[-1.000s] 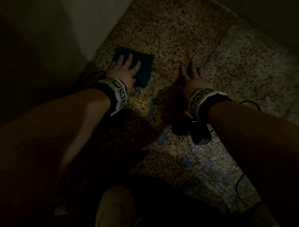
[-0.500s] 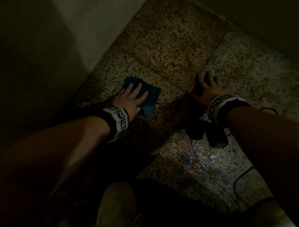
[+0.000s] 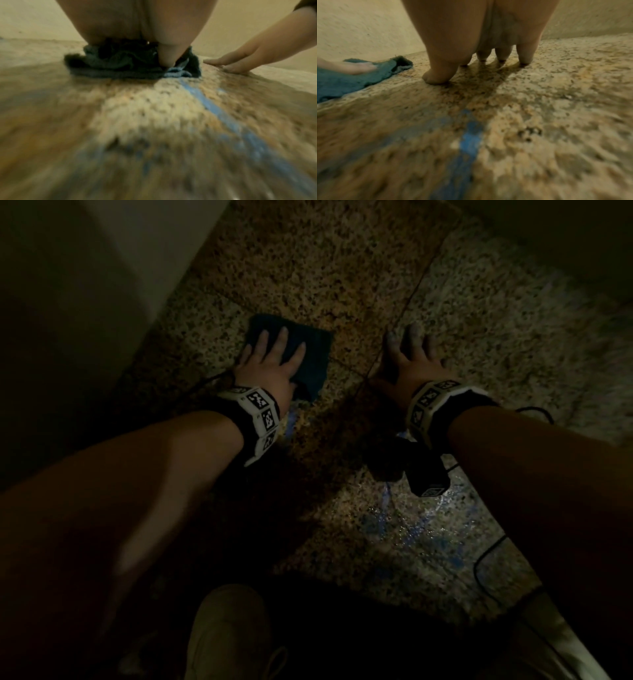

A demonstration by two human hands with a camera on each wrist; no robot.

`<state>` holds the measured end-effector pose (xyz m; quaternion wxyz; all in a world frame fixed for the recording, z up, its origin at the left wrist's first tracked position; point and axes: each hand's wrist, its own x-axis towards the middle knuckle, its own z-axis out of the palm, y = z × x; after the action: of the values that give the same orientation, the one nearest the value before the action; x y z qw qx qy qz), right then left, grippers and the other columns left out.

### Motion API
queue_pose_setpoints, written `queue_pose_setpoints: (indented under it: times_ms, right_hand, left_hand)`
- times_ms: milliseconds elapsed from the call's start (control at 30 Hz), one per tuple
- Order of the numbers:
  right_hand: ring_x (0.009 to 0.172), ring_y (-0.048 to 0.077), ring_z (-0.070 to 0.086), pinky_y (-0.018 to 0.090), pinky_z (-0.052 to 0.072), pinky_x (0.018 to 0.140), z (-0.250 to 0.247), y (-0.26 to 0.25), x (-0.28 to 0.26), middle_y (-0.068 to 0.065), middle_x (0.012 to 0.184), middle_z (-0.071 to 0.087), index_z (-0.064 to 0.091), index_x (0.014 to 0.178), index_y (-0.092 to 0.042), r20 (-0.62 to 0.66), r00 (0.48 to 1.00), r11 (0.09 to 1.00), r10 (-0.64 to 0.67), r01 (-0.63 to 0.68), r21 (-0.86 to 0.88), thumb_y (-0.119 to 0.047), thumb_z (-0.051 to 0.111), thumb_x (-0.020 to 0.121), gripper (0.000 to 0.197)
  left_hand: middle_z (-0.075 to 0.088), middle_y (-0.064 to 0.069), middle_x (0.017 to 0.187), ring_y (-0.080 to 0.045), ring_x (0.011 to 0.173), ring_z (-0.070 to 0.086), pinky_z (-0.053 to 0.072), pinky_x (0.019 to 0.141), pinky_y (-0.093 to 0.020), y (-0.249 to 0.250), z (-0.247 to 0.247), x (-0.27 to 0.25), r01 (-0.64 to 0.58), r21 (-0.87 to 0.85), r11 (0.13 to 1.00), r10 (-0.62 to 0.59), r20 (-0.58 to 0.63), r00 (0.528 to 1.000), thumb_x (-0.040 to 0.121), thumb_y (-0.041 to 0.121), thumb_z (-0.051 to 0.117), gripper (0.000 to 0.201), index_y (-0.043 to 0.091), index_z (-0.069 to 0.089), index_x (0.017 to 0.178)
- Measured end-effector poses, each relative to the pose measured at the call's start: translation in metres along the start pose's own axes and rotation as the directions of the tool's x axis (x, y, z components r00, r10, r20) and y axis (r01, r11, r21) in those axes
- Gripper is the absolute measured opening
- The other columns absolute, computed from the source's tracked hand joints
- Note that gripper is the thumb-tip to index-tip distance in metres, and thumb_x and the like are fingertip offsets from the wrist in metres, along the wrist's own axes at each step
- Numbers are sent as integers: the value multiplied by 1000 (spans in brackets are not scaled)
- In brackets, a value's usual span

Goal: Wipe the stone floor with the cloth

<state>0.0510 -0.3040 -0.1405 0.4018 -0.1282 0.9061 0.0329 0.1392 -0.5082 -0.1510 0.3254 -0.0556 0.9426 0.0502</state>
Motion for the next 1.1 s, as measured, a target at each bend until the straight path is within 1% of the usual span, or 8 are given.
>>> queue_pose_setpoints:
  times_ms: [100, 233, 333, 400, 467, 533, 833, 1100]
  right_hand:
    - [144, 30, -19, 54, 1, 117, 0, 0, 1, -3, 155, -29, -14, 149, -38, 1, 1000, 1000, 0, 0, 4, -61, 39, 92, 81]
    - [145, 28, -16, 50, 1, 117, 1, 14, -5, 0, 157, -24, -13, 150, -33, -16, 1000, 1000, 8, -8, 6, -61, 38, 93, 82]
    - [145, 28, -19, 50, 0, 117, 12, 44, -19, 0, 157, -23, -13, 150, -34, -39, 992, 992, 118, -116, 50, -61, 38, 93, 82]
    - [144, 30, -18, 52, 0, 117, 22, 65, -26, -1, 157, -23, -13, 150, -36, -37, 982, 977, 185, -180, 115, -63, 38, 91, 83]
    - [144, 32, -18, 55, 0, 116, 31, 78, -29, -2, 157, -24, -13, 149, -38, -32, 980, 970, 195, -188, 152, -65, 39, 90, 83]
    - [144, 33, -18, 56, 1, 115, 35, 82, -29, -2, 156, -26, -14, 149, -38, -27, 983, 975, 182, -177, 136, -65, 38, 90, 83]
    - [144, 34, -19, 56, -2, 116, 35, 83, -24, -1, 155, -29, -17, 148, -37, -4, 987, 974, 162, -159, 161, -66, 37, 90, 85]
    - [144, 33, -19, 56, -1, 116, 33, 82, -26, -3, 155, -29, -15, 148, -37, 8, 990, 974, 140, -139, 177, -63, 37, 92, 81]
  left_hand:
    - [-21, -2, 157, -29, 145, -13, -1, 117, -40, 0, 3, -6, -12, 4, 1000, 12, 17, 1000, 103, 33, 30, 61, 32, -8, 151]
    - [-24, -2, 156, -30, 144, -16, -1, 117, -40, 5, 20, -29, -78, 56, 995, 74, 70, 995, 102, 33, 31, 64, 32, -11, 150]
    - [-28, -1, 155, -29, 143, -21, -5, 117, -41, 10, 33, -44, -119, 120, 986, 106, 109, 988, 103, 33, 30, 64, 34, -15, 149]
    - [-30, -1, 154, -30, 142, -23, -7, 116, -42, 11, 34, -46, -113, 173, 978, 97, 102, 990, 103, 36, 29, 64, 35, -17, 148]
    - [-32, -1, 153, -30, 142, -23, -7, 116, -42, 11, 31, -44, -118, 224, 968, 99, 94, 991, 102, 39, 27, 64, 35, -19, 147]
    - [-34, -2, 152, -30, 142, -23, -8, 116, -40, 12, 29, -43, -129, 249, 960, 108, 99, 989, 102, 41, 25, 64, 35, -21, 146]
    - [-32, -4, 153, -32, 142, -23, -7, 116, -41, 42, 16, -17, -114, 141, 983, 105, 74, 992, 102, 42, 25, 64, 32, -18, 148]
    - [-30, -5, 154, -32, 142, -22, -6, 116, -43, 50, 20, -11, -103, 121, 987, 101, 22, 995, 102, 42, 26, 65, 33, -18, 148]
